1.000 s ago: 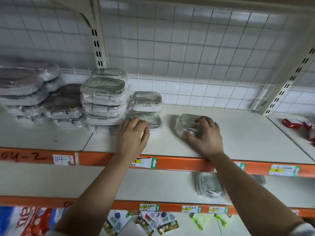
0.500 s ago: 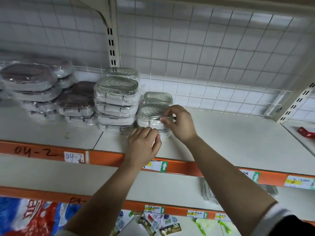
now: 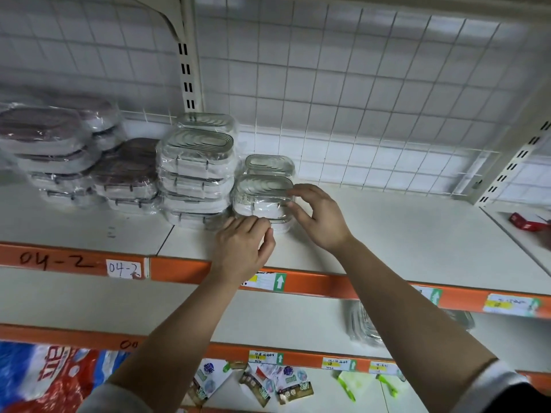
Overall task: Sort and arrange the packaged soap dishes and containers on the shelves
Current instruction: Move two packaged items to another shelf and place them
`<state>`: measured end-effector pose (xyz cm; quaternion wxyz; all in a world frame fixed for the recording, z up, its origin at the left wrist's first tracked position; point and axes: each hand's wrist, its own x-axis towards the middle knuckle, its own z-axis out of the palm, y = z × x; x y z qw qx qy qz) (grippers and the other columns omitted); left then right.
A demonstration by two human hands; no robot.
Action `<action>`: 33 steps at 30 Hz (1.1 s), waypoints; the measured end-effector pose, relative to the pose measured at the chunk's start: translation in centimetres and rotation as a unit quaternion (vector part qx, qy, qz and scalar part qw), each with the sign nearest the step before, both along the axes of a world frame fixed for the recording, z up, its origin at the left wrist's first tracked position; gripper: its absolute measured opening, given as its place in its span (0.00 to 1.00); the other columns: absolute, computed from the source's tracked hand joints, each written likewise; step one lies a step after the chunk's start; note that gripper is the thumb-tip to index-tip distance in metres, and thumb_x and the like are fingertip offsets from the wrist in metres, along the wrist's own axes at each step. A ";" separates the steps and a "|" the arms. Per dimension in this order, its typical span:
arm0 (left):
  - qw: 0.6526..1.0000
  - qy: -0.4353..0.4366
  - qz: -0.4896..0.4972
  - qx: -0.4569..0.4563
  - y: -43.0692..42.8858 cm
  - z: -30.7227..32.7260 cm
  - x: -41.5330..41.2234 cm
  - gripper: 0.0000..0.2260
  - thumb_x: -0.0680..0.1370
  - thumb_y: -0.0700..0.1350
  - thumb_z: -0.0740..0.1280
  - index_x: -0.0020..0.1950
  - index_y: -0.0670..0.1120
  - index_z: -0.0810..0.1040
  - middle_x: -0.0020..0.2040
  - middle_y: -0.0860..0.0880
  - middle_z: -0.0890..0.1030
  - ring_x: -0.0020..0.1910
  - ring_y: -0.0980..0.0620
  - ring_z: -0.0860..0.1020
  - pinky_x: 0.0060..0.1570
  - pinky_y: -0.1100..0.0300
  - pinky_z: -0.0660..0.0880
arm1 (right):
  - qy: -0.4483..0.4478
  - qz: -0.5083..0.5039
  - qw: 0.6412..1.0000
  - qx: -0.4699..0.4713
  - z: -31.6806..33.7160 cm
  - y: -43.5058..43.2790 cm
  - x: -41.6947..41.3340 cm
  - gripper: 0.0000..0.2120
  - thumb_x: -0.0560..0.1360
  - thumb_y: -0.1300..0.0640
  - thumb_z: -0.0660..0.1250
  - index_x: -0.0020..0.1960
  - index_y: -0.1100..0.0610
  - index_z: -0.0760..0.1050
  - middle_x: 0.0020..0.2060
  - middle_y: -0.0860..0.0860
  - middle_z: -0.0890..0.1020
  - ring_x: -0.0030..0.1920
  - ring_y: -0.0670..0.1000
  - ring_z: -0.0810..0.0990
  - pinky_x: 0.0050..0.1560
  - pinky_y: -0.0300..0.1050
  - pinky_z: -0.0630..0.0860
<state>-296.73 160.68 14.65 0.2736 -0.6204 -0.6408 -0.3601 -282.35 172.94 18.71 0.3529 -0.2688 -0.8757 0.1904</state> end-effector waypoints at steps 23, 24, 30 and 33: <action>0.993 -0.027 -0.068 -0.094 -7.3 -6.7 19.5 0.10 0.77 0.47 0.61 0.51 0.45 0.79 0.47 0.49 0.79 0.47 0.46 0.77 0.46 0.53 0.67 | 0.007 -0.205 0.978 -0.029 -8.1 -11.5 26.3 0.08 0.76 0.61 0.65 0.53 0.62 0.77 0.49 0.58 0.79 0.52 0.60 0.75 0.53 0.53 0.72; 0.992 -0.030 -0.065 -0.107 -7.8 -7.4 20.2 0.11 0.77 0.47 0.60 0.51 0.45 0.79 0.47 0.49 0.79 0.46 0.46 0.77 0.46 0.53 0.67 | 0.001 -0.205 0.978 -0.036 -9.0 -11.8 26.8 0.07 0.76 0.62 0.66 0.53 0.62 0.77 0.49 0.58 0.79 0.52 0.61 0.75 0.53 0.53 0.72; 0.977 -0.050 -0.049 -0.201 -7.9 -12.0 21.3 0.14 0.78 0.50 0.58 0.54 0.45 0.80 0.50 0.49 0.80 0.49 0.47 0.79 0.49 0.53 0.70 | -0.016 -0.191 0.978 -0.082 -14.1 -11.8 26.9 0.10 0.75 0.63 0.68 0.56 0.62 0.77 0.53 0.56 0.78 0.55 0.58 0.75 0.55 0.49 0.72; 0.972 -0.076 -0.026 -0.221 -5.9 -14.5 20.7 0.16 0.78 0.51 0.58 0.55 0.44 0.81 0.51 0.49 0.81 0.49 0.47 0.80 0.49 0.53 0.74 | -0.020 -0.175 0.980 -0.090 -16.6 -10.0 25.2 0.12 0.75 0.63 0.67 0.59 0.60 0.77 0.56 0.55 0.77 0.57 0.56 0.75 0.56 0.43 0.69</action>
